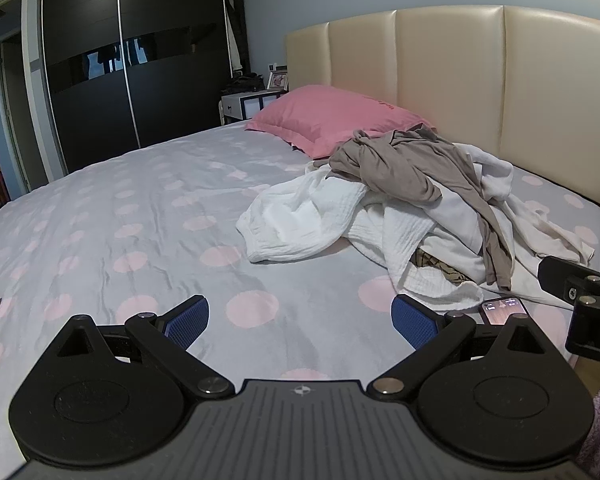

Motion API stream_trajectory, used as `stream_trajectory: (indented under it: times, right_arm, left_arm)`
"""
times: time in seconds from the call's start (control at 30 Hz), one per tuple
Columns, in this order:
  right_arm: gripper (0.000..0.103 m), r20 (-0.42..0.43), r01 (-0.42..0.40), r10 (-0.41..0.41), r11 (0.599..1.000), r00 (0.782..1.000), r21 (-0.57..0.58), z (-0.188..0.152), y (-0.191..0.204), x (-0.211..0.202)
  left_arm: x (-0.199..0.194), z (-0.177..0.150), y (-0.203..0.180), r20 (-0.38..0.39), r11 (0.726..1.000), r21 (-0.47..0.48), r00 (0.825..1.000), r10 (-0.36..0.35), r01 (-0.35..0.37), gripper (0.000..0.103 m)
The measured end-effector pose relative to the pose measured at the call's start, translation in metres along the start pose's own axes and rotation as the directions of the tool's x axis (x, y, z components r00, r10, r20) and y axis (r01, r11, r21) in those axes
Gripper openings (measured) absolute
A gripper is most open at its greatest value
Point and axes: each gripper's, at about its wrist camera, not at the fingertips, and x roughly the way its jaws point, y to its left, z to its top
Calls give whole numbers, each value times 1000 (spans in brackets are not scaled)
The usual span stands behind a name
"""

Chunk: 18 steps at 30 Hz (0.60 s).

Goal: Fold clothes

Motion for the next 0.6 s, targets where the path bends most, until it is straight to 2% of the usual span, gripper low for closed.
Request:
stream_trajectory:
  times: [0.6]
  right_arm:
    - [102, -13, -26, 26, 1000, 1000, 4, -2, 1, 3]
  left_arm:
    - [3, -3, 2, -20, 1000, 7, 1000, 8, -8, 100]
